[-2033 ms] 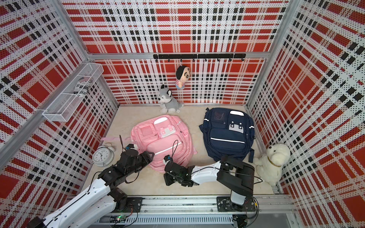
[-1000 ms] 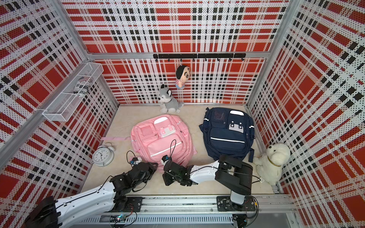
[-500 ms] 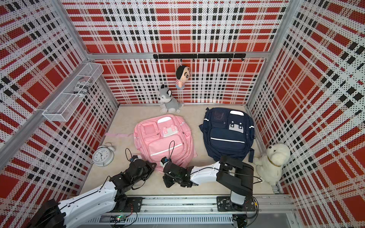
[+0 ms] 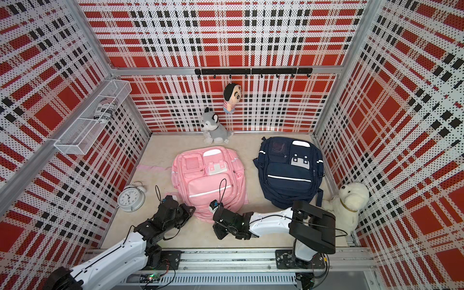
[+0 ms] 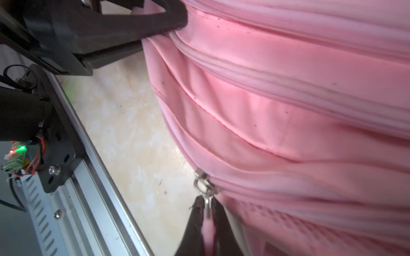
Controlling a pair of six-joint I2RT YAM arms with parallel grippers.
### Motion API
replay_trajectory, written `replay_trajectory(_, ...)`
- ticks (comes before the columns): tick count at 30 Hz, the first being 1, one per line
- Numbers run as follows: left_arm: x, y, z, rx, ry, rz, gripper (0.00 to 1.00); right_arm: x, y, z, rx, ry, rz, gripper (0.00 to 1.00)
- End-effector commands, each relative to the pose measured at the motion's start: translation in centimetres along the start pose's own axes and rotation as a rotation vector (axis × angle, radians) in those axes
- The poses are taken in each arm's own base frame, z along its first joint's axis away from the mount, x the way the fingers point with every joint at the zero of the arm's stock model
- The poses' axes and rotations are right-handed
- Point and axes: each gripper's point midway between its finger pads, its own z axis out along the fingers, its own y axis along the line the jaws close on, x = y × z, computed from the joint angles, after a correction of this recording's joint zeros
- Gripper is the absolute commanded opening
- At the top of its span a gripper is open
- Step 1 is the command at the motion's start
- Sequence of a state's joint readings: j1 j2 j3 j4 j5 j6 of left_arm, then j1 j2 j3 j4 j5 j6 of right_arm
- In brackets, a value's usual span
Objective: Zip up the backpack
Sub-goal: Zip the zipper on the backpack.
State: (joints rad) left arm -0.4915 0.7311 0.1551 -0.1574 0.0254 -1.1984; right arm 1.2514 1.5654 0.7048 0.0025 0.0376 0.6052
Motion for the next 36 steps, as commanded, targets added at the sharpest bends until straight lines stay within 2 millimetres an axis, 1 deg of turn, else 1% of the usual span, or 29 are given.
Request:
replay_trajectory(1, -4.4, 3.8, -1.1, -0.178, -0.207, 0.041, 0.00, 4.7, -3.4, -2.0, 0.112, 0.152, -0.033, 0.00)
replay_trajectory(3, -4.8, 4.3, -1.4, -0.194, -0.210, 0.042, 0.00, 4.9, -4.9, -2.6, 0.137, 0.153, -0.010, 0.00)
replay_trajectory(5, -5.1, 4.5, -1.5, -0.196, -0.210, 0.043, 0.00, 5.0, -7.0, -3.2, 0.180, 0.147, 0.027, 0.00)
replay_trajectory(7, -5.5, 4.7, -1.5, -0.207, -0.216, 0.041, 0.00, 4.6, -8.4, -3.8, 0.210, 0.128, 0.051, 0.00)
replay_trajectory(8, -5.6, 4.7, -1.5, -0.204, -0.216, 0.041, 0.00, 4.3, -8.9, -4.1, 0.229, 0.119, 0.061, 0.00)
replay_trajectory(9, -5.7, 4.7, -1.4, -0.202, -0.214, 0.038, 0.00, 4.0, -9.5, -4.4, 0.247, 0.109, 0.035, 0.00)
replay_trajectory(12, -6.2, 4.8, -1.3, -0.218, -0.221, 0.043, 0.00, 3.3, -11.2, -5.0, 0.288, 0.075, 0.065, 0.00)
replay_trajectory(13, -6.8, 5.2, -1.4, -0.231, -0.236, 0.029, 0.00, 3.3, -12.0, -5.3, 0.309, 0.065, 0.084, 0.00)
replay_trajectory(16, -8.0, 5.3, -1.6, -0.224, -0.261, 0.009, 0.00, 3.1, -13.9, -5.8, 0.334, 0.034, 0.124, 0.00)
replay_trajectory(18, -9.0, 5.9, -1.9, -0.241, -0.287, -0.006, 0.00, 2.9, -14.5, -6.1, 0.347, 0.019, 0.135, 0.00)
replay_trajectory(20, -9.7, 6.1, -1.9, -0.232, -0.301, -0.025, 0.00, 2.7, -14.5, -6.2, 0.342, 0.014, 0.131, 0.00)
replay_trajectory(23, -11.3, 6.5, -2.5, -0.244, -0.342, -0.048, 0.00, 2.6, -13.8, -5.9, 0.303, 0.020, 0.136, 0.00)
replay_trajectory(25, -11.6, 5.8, -2.5, -0.214, -0.333, -0.050, 0.01, 2.4, -13.0, -5.7, 0.255, 0.012, 0.151, 0.00)
replay_trajectory(27, -11.2, 5.2, -2.4, -0.193, -0.315, -0.045, 0.20, 1.8, -12.0, -5.4, 0.199, -0.020, 0.166, 0.00)
replay_trajectory(29, -10.7, 4.8, -2.4, -0.179, -0.303, -0.045, 0.30, 1.3, -11.1, -5.2, 0.160, -0.047, 0.171, 0.00)
replay_trajectory(30, -10.3, 4.4, -2.4, -0.165, -0.297, -0.046, 0.40, 1.0, -10.7, -5.1, 0.144, -0.060, 0.196, 0.00)
replay_trajectory(31, -10.0, 3.9, -2.5, -0.151, -0.293, -0.048, 0.47, 0.7, -10.2, -5.1, 0.132, -0.074, 0.199, 0.00)
replay_trajectory(33, -9.1, 2.5, -2.7, -0.117, -0.280, -0.046, 0.49, 0.2, -9.4, -5.1, 0.108, -0.094, 0.198, 0.00)
replay_trajectory(36, -7.1, 0.1, -2.9, -0.093, -0.230, -0.022, 0.46, -0.1, -8.8, -4.9, 0.100, -0.102, 0.193, 0.00)
